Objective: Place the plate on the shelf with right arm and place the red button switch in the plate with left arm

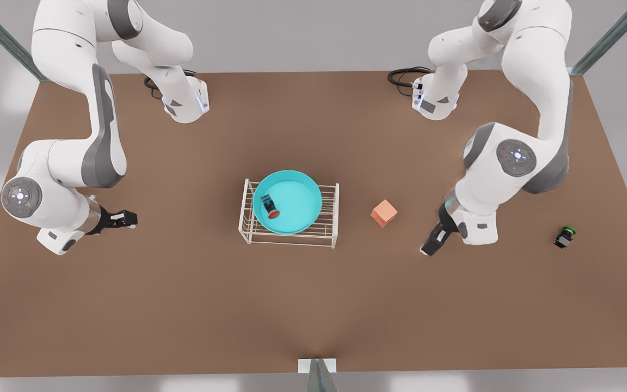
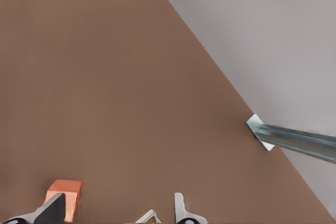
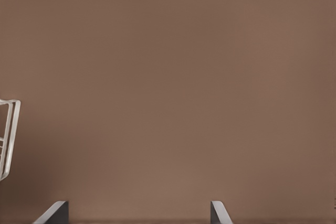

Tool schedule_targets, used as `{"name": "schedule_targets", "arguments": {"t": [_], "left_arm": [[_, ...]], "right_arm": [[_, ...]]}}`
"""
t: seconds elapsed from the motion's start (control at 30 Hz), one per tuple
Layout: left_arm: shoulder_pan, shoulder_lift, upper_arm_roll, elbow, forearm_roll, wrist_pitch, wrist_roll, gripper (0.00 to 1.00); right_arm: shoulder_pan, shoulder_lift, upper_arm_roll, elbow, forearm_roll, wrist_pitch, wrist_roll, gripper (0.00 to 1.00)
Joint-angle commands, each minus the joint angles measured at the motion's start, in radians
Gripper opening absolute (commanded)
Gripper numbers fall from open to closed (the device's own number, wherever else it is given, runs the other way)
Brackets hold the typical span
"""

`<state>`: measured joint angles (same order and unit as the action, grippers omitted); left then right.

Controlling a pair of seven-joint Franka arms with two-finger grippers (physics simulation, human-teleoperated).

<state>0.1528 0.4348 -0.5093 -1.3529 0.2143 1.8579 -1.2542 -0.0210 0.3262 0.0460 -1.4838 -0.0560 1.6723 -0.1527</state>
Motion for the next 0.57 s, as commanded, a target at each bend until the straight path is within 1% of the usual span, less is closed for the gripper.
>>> {"name": "schedule_targets", "arguments": {"t": [0.0, 0.03, 0.07, 0.1, 0.13, 0.17, 0.27, 0.53], "left_arm": [[-0.177, -0.059, 0.475, 0.021, -0.272, -0.404, 1.24, 1.0], [-0.183, -0.152, 0.497, -0.122, -0.251, -0.297, 1.339, 1.0], [-0.179, -0.433, 0.512, -0.596, -0.282, 0.081, 1.346, 1.0], [-0.18, -0.394, 0.486, -0.504, -0.271, 0.092, 1.331, 1.0], [-0.182, -0.303, 0.48, -0.378, -0.271, 0.044, 1.326, 1.0], [-0.19, -0.283, 0.479, -0.341, -0.241, 0.029, 1.317, 1.0], [-0.191, -0.278, 0.459, -0.307, -0.233, 0.021, 1.317, 1.0], [-0.19, -0.277, 0.459, -0.307, -0.239, 0.018, 1.316, 1.0]], "right_arm": [[0.0, 0.001, 0.0, 0.0, 0.002, 0.0, -0.005, 1.0], [0.0, 0.005, 0.0, 0.0, 0.002, 0.0, -0.005, 1.0], [0.0, 0.005, 0.0, 0.0, 0.001, 0.0, -0.007, 1.0], [0.0, 0.007, 0.0, 0.0, 0.004, 0.0, -0.005, 1.0], [0.0, 0.007, 0.0, 0.0, 0.004, 0.0, -0.005, 1.0], [0.0, 0.007, 0.0, 0.0, 0.004, 0.0, -0.005, 1.0], [0.0, 0.007, 0.0, 0.0, 0.002, 0.0, -0.007, 1.0], [0.0, 0.011, 0.0, 0.0, 0.004, 0.001, -0.005, 1.0]]}}
